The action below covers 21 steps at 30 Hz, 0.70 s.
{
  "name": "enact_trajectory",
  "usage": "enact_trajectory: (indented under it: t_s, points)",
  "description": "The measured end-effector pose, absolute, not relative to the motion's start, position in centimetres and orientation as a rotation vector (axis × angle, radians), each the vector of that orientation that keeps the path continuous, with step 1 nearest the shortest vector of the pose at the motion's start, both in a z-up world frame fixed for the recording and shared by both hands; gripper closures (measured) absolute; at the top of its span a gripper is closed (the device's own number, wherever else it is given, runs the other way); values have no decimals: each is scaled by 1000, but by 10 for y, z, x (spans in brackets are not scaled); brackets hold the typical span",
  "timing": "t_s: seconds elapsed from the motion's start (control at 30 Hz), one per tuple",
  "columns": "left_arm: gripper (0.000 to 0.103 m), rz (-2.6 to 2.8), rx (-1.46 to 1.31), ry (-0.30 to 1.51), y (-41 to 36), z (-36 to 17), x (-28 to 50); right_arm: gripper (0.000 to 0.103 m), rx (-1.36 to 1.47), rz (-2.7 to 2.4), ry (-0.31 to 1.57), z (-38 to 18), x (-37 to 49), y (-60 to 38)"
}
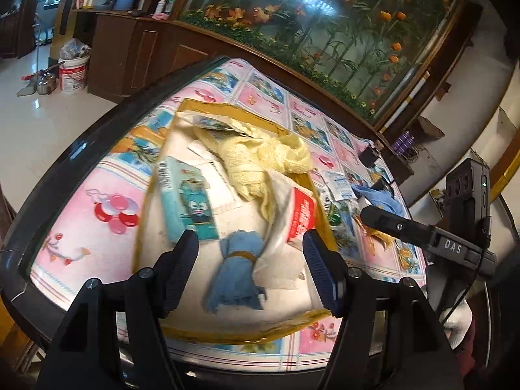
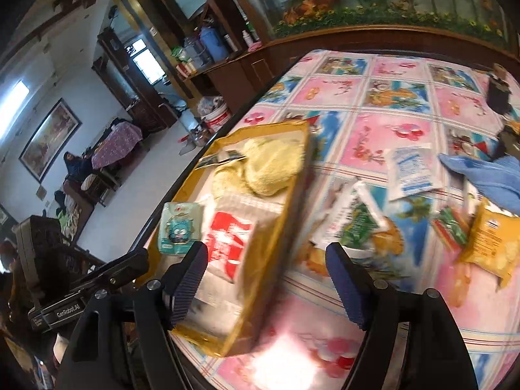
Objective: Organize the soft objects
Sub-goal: 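Carry the red-labelled packet and rolled blue towel into the tray and release both, then withdraw both tools from the tray back over the pile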
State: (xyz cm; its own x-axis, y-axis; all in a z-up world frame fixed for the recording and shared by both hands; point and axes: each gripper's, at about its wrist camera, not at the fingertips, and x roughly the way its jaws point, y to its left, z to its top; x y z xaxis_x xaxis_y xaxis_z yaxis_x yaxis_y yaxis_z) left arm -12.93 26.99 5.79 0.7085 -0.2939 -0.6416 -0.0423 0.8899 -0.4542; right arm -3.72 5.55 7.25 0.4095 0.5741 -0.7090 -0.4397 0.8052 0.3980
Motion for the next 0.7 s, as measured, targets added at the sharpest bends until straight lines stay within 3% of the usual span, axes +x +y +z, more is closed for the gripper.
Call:
enact_trajectory:
  t_s: [0.4,0.7]
  points:
    - [32,-442,-232,926,110,50,-76,26,344,337,903,68,-42,-106]
    - [32,-390,-147,941,89,40,-73,25,374,298,899,62,-49,-144]
